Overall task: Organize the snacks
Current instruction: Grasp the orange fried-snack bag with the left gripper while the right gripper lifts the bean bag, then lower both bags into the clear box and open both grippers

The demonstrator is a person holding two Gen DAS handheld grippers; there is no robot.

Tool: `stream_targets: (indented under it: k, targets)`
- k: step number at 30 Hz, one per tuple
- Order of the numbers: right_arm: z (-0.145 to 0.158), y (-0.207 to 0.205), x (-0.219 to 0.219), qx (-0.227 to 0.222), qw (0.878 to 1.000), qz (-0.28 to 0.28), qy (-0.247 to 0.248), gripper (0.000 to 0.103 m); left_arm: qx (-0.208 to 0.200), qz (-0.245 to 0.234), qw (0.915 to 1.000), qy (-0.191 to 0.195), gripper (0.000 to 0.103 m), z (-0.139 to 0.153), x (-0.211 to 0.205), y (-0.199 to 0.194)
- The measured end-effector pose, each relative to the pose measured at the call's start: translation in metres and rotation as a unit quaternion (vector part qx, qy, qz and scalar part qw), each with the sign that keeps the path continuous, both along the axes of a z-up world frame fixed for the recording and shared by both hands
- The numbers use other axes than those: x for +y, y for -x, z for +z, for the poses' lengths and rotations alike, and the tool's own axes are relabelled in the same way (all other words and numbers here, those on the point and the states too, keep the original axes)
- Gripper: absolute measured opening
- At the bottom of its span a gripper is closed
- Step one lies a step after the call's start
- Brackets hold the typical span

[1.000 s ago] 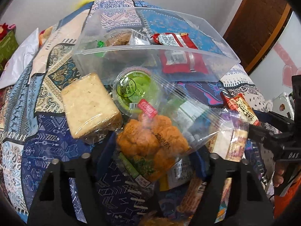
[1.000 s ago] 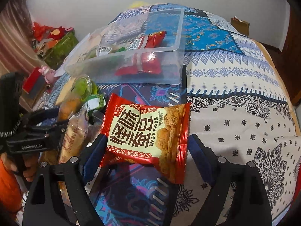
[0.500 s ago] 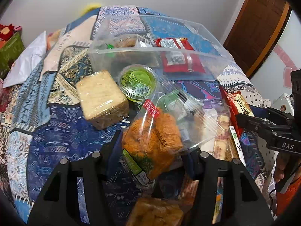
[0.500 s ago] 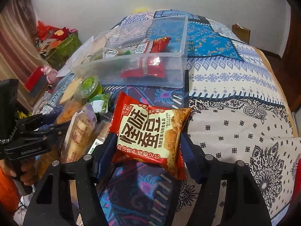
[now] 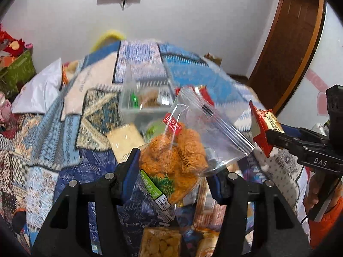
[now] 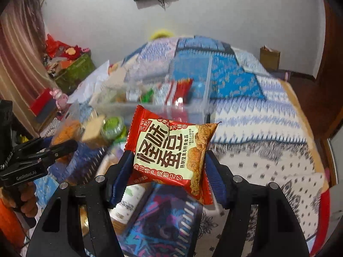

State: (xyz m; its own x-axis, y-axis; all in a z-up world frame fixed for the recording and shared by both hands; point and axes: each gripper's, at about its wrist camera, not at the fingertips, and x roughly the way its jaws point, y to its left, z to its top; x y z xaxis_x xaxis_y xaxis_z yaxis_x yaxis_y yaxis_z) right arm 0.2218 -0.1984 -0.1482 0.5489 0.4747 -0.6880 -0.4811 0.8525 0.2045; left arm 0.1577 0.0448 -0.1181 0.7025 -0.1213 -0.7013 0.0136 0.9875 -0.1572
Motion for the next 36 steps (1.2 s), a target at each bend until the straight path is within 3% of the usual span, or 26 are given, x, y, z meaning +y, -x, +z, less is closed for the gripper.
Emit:
stream_targets:
  k: [7,15,22,31,36]
  targets:
    - [0.022,-0.011,0.012,-0.033,0.999,0.002,-0.014,0.063,-0.043,0.005,0.9991,-0.001,0.057,0.032,0.003,-0.015]
    - [0.034,-0.034,0.033,-0.054,0.998,0.005,-0.024,0.063,-0.056,0.017,0.9983,0.004,0.057,0.044,0.011,-0.056]
    - [0.028,-0.061,0.050,-0.047,0.999,0.005,-0.020,0.063,-0.039,0.022,0.9990,0.001,0.057,0.024,0.014,-0.098]
    - [0.000,-0.096,0.071,-0.023,0.999,0.008,0.022,0.063,0.001,0.025,0.9995,-0.020,0.057,-0.015,0.014,-0.141]
    - [-0.016,-0.108,0.077,-0.003,0.999,0.011,0.036,0.063,-0.004,0.020,0.9993,-0.031,0.057,-0.023,0.010,-0.148]
